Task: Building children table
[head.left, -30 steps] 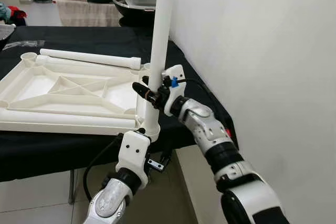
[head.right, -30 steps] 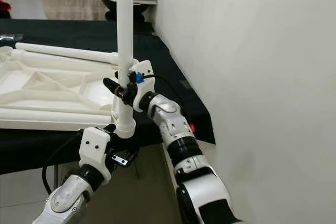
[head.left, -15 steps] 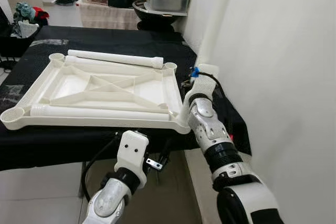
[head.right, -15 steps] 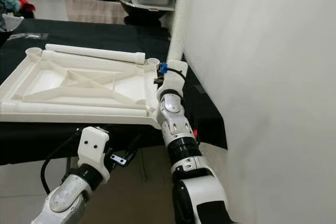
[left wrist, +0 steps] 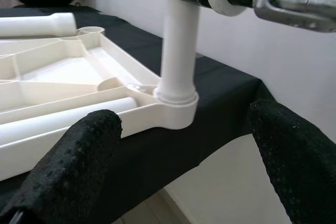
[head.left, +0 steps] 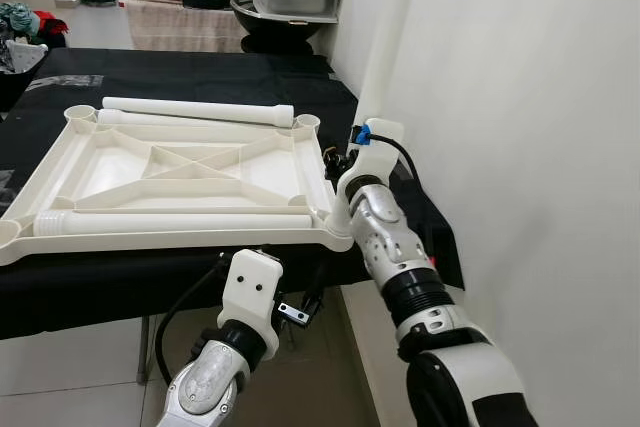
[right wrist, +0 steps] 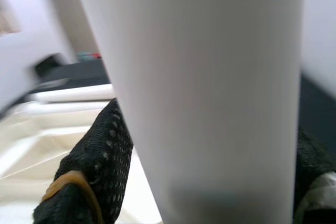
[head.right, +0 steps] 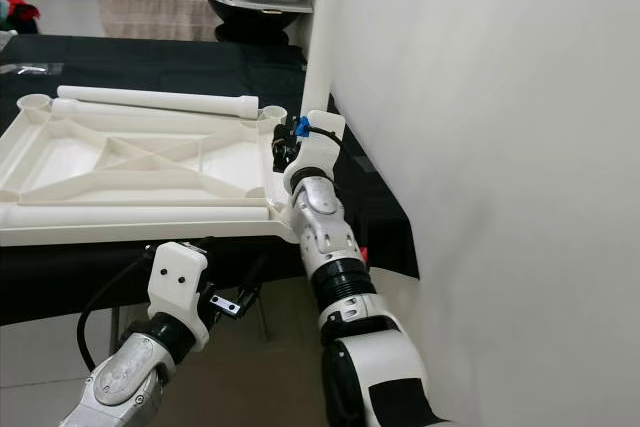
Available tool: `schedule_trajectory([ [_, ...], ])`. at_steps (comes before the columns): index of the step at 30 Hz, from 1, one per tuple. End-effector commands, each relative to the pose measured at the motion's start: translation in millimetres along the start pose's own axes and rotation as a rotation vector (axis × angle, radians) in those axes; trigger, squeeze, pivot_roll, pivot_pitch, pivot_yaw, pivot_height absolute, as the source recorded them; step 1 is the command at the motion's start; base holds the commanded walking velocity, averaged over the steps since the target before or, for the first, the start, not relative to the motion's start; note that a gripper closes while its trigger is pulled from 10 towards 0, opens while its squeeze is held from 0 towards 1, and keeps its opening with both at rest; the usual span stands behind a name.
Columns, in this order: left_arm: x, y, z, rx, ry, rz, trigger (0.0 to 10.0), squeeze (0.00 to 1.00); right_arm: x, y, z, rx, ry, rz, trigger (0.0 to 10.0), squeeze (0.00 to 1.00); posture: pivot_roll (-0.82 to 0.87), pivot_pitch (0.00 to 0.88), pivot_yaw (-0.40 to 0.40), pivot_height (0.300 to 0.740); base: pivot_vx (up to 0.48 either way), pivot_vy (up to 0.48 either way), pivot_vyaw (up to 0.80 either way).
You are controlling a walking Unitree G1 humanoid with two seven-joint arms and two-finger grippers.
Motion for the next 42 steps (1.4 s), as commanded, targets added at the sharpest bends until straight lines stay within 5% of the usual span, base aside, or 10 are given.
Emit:
schedule_trajectory([
  [1,0.5,-2,-3.8,0.009,-0.005,0.007,10.0,0.00,0.0,-5,18.4,-0.039,0.195,0.079,10.0,0.00,0.07,0.070,-0.142,0.740,0.000,0.000,0.00],
  [10,0.3,-1,-3.7,0.007,-0.011,0.003,10.0,0.00,25.8,-30,31.8,0.041,0.604,0.326,10.0,0.00,0.08,0.073,-0.140,0.740,0.000,0.000,0.00],
  [18,0.3,0,-3.9,0.007,-0.012,0.001,10.0,0.00,32.9,-37,38.8,0.036,0.704,0.381,10.0,0.00,0.08,0.074,-0.143,0.740,0.000,0.000,0.00],
  [19,0.4,0,-4.1,0.007,-0.012,0.002,10.0,0.00,31.4,-37,38.7,0.053,0.692,0.370,0.0,0.00,0.08,0.072,-0.142,0.740,0.000,0.000,0.00],
  [21,0.4,0,-4.2,0.006,-0.012,0.003,10.0,0.00,30.6,-37,38.2,0.066,0.684,0.362,0.0,0.00,0.08,0.072,-0.142,0.740,0.000,0.000,0.00],
  [27,0.3,-1,-4.2,0.007,-0.012,0.004,10.0,0.00,11.8,-29,23.6,0.111,0.424,0.262,0.0,0.00,0.08,0.072,-0.142,0.740,0.000,0.000,0.00],
  [30,-0.8,-1,-3.3,0.010,-0.007,0.002,10.0,0.00,1.5,-21,-5.6,0.128,0.091,0.203,0.0,0.00,0.08,0.073,-0.140,0.740,0.000,0.000,0.00],
  [31,-0.8,-1,-3.3,0.010,-0.007,0.002,10.0,0.00,1.5,-21,-5.6,0.128,0.091,0.203,0.0,0.00,0.08,0.073,-0.140,0.740,0.000,0.000,0.00],
  [33,-1.0,-1,-3.3,0.010,-0.007,0.003,10.0,0.00,4.2,-14,-37.3,0.113,-0.221,0.150,0.0,0.00,0.08,0.073,-0.139,0.740,0.000,0.000,0.00],
  [42,-1.2,-1,-4.5,0.007,-0.013,0.002,10.0,0.00,24.1,-2,-73.3,0.082,-0.676,0.004,0.0,0.00,0.07,0.075,-0.139,0.740,0.000,0.000,0.00],
])
Point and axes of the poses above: a point about 5 cm out from each wrist's last joint towards the gripper, its own x axis pointing back from the gripper into the wrist, its own y axis along the axis of the wrist's last joint, z = x × y, the point moved 2 cm from there along -x, pointing out of the wrist towards the gripper, and after that the axes turned 12 degrees about -x, right-handed, at the moved point
